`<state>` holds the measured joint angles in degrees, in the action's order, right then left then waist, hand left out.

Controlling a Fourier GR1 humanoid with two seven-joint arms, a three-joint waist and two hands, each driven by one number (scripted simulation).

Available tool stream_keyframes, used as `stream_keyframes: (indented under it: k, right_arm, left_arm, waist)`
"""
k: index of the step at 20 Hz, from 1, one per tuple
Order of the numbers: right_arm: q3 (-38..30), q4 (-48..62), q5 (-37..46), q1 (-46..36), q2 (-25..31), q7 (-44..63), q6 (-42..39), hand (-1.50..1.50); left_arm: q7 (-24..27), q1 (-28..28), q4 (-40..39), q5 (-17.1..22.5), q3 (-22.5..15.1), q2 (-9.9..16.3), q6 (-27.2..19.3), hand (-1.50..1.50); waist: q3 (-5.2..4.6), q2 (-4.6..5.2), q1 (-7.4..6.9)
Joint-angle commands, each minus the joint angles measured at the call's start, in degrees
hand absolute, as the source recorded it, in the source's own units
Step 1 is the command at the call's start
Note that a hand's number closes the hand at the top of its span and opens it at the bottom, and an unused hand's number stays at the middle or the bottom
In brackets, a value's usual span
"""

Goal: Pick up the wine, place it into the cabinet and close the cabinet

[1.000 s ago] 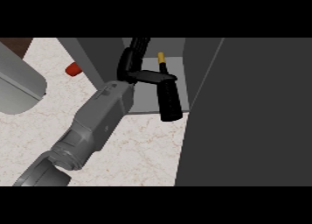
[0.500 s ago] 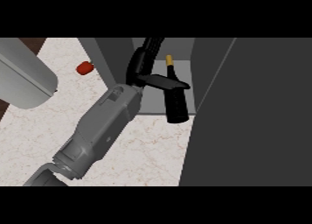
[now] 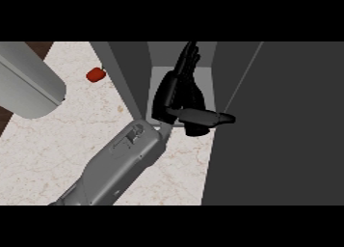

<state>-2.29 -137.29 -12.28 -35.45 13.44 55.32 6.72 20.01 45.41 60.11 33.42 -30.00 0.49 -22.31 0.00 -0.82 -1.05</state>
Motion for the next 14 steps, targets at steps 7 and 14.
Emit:
stream_keyframes:
  k: [7,14]
  right_arm:
    - [2.1,-5.7,2.4,-4.2,0.4,6.3,4.5,-1.50]
    - [1.8,-4.6,2.1,-2.3,1.1,5.1,3.1,-1.50]
  left_arm:
    - [-1.6,-15.6,22.5,-1.7,-9.6,-0.4,-13.2,-1.50]
    - [-1.9,-31.1,39.8,-6.7,-18.5,1.8,-20.2,1.50]
  waist:
    - [-0.06,0.35,1.09]
    - [-0.03,0.40,0.69]
